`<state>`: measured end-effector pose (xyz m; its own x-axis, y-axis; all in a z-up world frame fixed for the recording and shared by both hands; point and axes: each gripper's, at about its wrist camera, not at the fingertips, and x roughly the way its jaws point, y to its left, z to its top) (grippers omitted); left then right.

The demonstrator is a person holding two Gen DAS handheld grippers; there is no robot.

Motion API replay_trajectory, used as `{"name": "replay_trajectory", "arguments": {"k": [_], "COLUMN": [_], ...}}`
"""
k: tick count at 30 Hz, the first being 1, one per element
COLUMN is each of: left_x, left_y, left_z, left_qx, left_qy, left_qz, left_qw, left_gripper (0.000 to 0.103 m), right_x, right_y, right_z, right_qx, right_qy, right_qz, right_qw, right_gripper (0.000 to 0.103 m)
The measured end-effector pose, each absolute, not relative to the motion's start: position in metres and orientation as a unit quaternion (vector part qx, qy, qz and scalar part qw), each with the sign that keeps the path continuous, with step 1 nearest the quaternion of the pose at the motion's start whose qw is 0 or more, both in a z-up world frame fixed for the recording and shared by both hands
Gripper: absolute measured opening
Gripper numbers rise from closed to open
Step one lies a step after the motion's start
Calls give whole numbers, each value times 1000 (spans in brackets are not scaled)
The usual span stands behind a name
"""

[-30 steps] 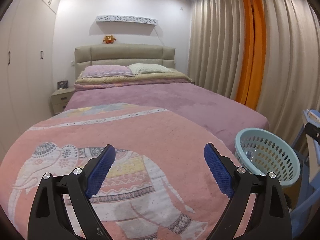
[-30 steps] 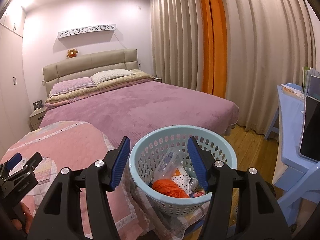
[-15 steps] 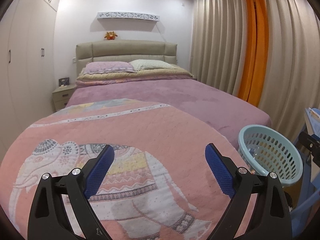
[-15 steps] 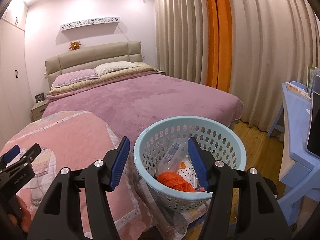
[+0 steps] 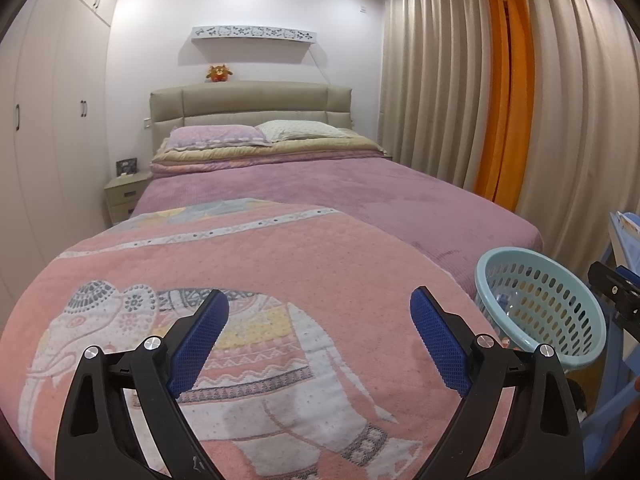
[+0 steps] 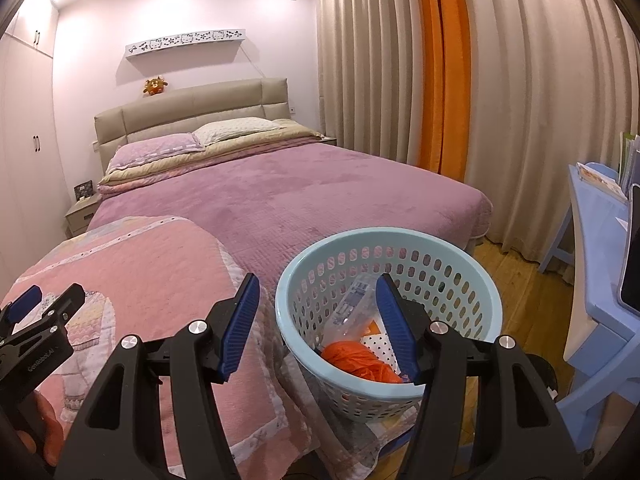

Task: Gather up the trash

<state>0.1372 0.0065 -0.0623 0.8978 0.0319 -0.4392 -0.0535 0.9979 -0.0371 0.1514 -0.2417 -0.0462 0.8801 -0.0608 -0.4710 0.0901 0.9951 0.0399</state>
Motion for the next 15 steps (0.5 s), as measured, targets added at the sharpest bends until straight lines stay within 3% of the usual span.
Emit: {"name": "replay_trajectory", "arguments": {"k": [15], "left_x": [136], "left_y": [7], "left_z": [-61], "left_qx": [-26], "left_qy": [225], "left_qz": [19], "left_qw": [974], "left_gripper": [90], "right_x": [155], "right_y": [-234], "right_z": [-50], "right_qx": [23], "right_qy": [250], "right_qz": [-39], "right_qw": [967], "right_gripper": [57]}}
